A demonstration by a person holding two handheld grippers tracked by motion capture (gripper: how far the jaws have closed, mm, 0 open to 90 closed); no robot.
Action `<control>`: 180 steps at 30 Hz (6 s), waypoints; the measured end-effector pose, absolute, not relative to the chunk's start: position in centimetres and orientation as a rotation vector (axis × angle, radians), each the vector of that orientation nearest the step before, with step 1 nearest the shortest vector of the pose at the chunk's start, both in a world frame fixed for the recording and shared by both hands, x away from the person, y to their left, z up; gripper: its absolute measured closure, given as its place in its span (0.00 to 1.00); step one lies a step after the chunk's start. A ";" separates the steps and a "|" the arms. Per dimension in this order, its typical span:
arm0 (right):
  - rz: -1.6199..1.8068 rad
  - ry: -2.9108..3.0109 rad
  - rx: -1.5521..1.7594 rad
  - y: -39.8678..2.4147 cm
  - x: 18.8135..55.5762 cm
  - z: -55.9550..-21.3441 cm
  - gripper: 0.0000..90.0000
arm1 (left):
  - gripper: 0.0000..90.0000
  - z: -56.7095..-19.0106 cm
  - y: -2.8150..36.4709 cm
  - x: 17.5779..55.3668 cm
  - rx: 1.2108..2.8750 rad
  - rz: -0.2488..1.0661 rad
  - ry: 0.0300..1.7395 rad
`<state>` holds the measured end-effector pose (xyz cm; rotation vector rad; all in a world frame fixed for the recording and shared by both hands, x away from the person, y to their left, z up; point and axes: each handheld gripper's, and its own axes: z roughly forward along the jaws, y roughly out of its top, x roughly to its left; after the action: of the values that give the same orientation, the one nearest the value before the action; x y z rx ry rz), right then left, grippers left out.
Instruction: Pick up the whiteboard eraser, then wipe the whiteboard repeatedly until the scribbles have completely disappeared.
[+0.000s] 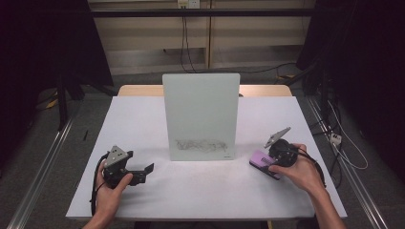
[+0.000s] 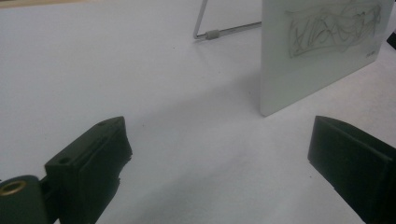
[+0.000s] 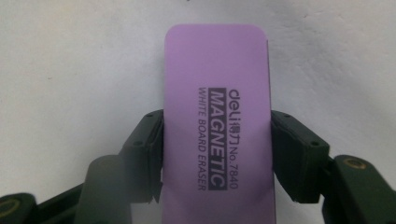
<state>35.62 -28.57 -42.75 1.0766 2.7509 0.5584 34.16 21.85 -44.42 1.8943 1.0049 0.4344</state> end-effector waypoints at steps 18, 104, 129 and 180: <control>0.692 2.683 1.097 -28.6 35.3 -42.0 0.47 | 0.06 -44.4 22.0 34.1 1.899 0.434 1.002; 1.161 2.446 0.595 -18.2 36.4 -38.3 0.47 | 0.06 -44.5 22.0 34.0 1.919 0.453 1.004; 1.007 2.472 0.563 -17.7 36.5 -40.5 0.47 | 0.06 -44.6 22.0 34.0 1.924 0.442 1.002; 1.065 2.416 0.611 -18.6 36.5 -40.3 0.47 | 0.06 -44.6 22.0 34.0 1.929 0.439 0.995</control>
<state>36.50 -18.60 -40.30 0.6108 2.4162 1.0648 33.99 21.99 -44.59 1.9288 0.9950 0.4390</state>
